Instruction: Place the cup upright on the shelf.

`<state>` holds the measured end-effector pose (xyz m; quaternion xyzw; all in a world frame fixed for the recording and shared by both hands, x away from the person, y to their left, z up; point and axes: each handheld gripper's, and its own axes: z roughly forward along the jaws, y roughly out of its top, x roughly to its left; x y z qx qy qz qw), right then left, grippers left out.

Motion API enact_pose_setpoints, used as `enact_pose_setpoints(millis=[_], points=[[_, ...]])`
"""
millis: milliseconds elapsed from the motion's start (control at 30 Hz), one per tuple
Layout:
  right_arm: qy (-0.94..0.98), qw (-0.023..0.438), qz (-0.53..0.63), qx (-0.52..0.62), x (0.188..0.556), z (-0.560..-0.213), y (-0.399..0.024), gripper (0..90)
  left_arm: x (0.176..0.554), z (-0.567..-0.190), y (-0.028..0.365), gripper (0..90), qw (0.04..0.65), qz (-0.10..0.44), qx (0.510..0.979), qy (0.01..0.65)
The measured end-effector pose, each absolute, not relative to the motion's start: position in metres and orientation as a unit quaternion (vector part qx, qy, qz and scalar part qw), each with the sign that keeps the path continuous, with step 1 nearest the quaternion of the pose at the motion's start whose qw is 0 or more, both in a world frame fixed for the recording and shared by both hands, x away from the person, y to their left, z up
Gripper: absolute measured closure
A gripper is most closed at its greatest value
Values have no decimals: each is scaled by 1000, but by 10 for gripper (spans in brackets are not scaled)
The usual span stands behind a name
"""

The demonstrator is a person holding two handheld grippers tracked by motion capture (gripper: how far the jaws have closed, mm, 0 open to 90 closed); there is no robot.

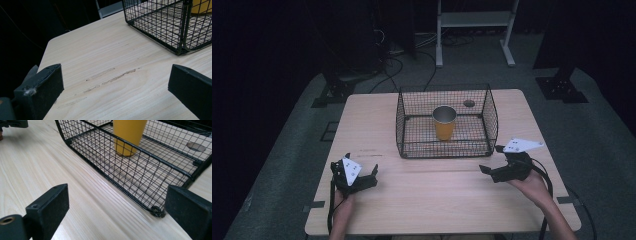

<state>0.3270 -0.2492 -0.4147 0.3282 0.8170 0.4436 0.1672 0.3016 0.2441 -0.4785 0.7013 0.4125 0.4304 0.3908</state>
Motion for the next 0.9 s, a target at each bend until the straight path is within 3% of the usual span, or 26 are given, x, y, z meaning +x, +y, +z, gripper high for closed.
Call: enact_pose_setpoints(millis=[900], points=[[795,188,452,357,303,-438,-267,54,302,-479,244,0,391,430,700,414]])
